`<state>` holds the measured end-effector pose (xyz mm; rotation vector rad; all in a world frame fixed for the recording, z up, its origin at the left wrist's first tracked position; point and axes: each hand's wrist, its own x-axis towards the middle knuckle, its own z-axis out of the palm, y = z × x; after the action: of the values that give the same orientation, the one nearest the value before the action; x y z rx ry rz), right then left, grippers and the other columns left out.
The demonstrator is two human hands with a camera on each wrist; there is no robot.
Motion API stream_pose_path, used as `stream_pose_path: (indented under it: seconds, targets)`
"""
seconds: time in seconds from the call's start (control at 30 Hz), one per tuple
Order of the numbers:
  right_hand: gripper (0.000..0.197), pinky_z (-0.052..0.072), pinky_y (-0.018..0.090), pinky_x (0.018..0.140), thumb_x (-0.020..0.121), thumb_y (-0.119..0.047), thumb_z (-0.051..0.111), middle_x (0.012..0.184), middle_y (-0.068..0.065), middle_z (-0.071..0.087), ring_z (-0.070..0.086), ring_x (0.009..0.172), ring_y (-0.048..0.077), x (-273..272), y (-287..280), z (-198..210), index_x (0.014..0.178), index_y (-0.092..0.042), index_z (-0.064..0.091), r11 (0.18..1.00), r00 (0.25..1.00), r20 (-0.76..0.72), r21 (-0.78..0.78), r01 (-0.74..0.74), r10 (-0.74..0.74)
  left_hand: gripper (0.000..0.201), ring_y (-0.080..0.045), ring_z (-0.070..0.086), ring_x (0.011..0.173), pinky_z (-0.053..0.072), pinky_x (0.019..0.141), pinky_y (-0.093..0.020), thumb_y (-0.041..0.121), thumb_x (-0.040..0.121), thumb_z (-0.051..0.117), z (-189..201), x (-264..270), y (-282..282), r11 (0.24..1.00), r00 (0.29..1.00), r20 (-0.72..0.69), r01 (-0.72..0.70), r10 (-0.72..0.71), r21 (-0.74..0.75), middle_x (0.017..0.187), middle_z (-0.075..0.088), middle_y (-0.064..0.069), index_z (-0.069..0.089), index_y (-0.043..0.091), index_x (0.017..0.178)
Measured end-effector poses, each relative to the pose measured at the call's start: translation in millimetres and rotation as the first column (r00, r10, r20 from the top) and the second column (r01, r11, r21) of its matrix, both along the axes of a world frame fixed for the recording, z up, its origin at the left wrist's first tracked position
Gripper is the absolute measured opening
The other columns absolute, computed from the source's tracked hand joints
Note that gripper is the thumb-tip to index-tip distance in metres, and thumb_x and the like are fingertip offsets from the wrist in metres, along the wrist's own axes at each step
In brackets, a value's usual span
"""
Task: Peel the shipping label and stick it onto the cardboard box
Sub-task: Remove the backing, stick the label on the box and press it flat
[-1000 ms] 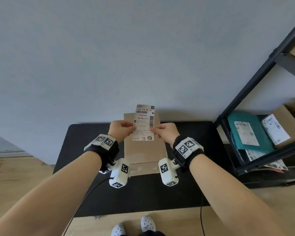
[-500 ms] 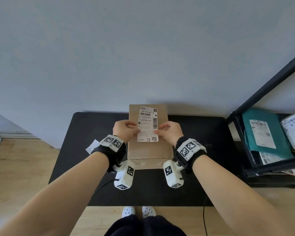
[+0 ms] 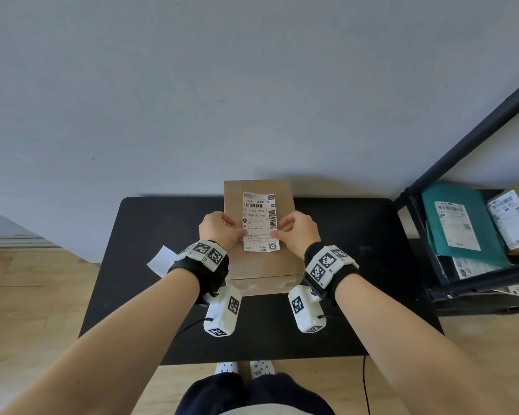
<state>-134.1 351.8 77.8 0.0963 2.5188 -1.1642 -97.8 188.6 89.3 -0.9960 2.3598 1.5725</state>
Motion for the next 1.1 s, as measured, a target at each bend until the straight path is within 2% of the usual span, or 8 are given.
stream_pose_path:
  seconds: [0.13,0.23,0.4,0.47,0.63,0.73,0.93,1.1]
  targets:
    - [0.024,0.05,0.026,0.071,0.078,-0.019,0.076,0.084,-0.004,0.061,0.061,0.08,0.014,0.5,-1.2,0.4,0.094,-0.014,0.059,1.0,1.0,-0.008,0.022,0.01,-0.01,0.024,-0.025,0.071,0.089,0.058,0.084,-0.04,0.011,0.071,0.08,1.0,0.3,1.5,0.996,0.999,0.014,0.048,-0.047,-0.075,0.097,0.072,-0.009,0.057,0.015,0.077]
    - [0.024,0.048,0.023,0.067,0.077,-0.019,0.076,0.082,-0.004,0.06,0.061,0.079,0.013,0.8,-2.0,0.5,0.093,-0.014,0.059,0.999,1.0,-0.011,0.037,0.012,-0.011,0.025,-0.022,0.069,0.088,0.057,0.084,-0.037,0.012,0.073,0.078,0.8,1.5,2.6,0.991,0.998,0.005,0.064,-0.063,-0.115,0.097,0.071,-0.007,0.059,0.012,0.089]
    - [0.025,0.055,0.032,0.078,0.076,-0.019,0.077,0.086,-0.002,0.063,0.064,0.083,0.015,-0.2,-3.9,1.6,0.093,-0.015,0.059,0.997,1.0,-0.015,0.081,0.009,-0.008,0.025,-0.023,0.067,0.095,0.055,0.084,-0.035,0.011,0.074,0.077,0.6,2.1,4.3,0.983,0.995,-0.01,0.092,-0.095,-0.158,0.099,0.071,-0.008,0.056,0.015,0.088]
    - [0.025,0.054,0.031,0.077,0.076,-0.019,0.076,0.087,-0.001,0.063,0.063,0.083,0.015,-0.5,-4.6,2.0,0.094,-0.014,0.059,0.996,1.0,-0.01,0.088,0.006,-0.005,0.024,-0.023,0.067,0.095,0.054,0.082,-0.033,0.01,0.075,0.076,-0.3,2.2,5.1,0.98,0.994,-0.014,0.105,-0.109,-0.171,0.098,0.071,-0.008,0.055,0.015,0.087]
    - [0.026,0.052,0.029,0.074,0.077,-0.018,0.076,0.093,0.003,0.066,0.063,0.084,0.017,1.6,-5.5,3.2,0.096,-0.013,0.06,0.995,1.0,-0.009,0.101,0.008,-0.007,0.023,-0.016,0.059,0.081,0.048,0.074,-0.028,0.008,0.077,0.074,-2.8,3.8,6.5,0.973,0.99,-0.042,0.122,-0.132,-0.194,0.091,0.069,-0.004,0.055,0.015,0.086]
    - [0.026,0.051,0.027,0.073,0.078,-0.018,0.075,0.097,0.005,0.067,0.063,0.085,0.018,1.8,-6.2,6.3,0.099,-0.012,0.059,0.992,1.0,-0.007,0.124,-0.006,0.007,0.02,-0.017,0.061,0.082,0.048,0.074,-0.027,0.007,0.077,0.072,-3.8,3.3,6.5,0.963,0.986,-0.037,0.147,-0.16,-0.226,0.085,0.065,0.0,0.057,0.014,0.087]
    - [0.02,0.054,0.032,0.079,0.08,-0.019,0.072,0.103,0.006,0.067,0.065,0.092,0.021,3.2,-7.9,8.4,0.094,-0.016,0.058,0.983,1.0,-0.001,0.181,-0.024,0.025,0.023,-0.02,0.062,0.086,0.049,0.075,-0.029,0.01,0.076,0.073,-5.0,6.0,-0.4,0.944,0.977,-0.034,0.193,-0.209,-0.269,0.086,0.063,-0.001,0.063,0.008,0.096]
    - [0.022,0.053,0.031,0.075,0.08,-0.021,0.072,0.102,0.005,0.067,0.062,0.086,0.019,2.8,-6.6,10.9,0.096,-0.015,0.058,0.972,0.998,-0.007,0.229,-0.058,0.061,0.023,-0.017,0.058,0.084,0.048,0.075,-0.028,0.016,0.078,0.071,-5.6,10.0,-3.0,0.908,0.949,-0.046,0.282,-0.311,-0.311,0.094,0.066,-0.004,0.065,0.01,0.099]
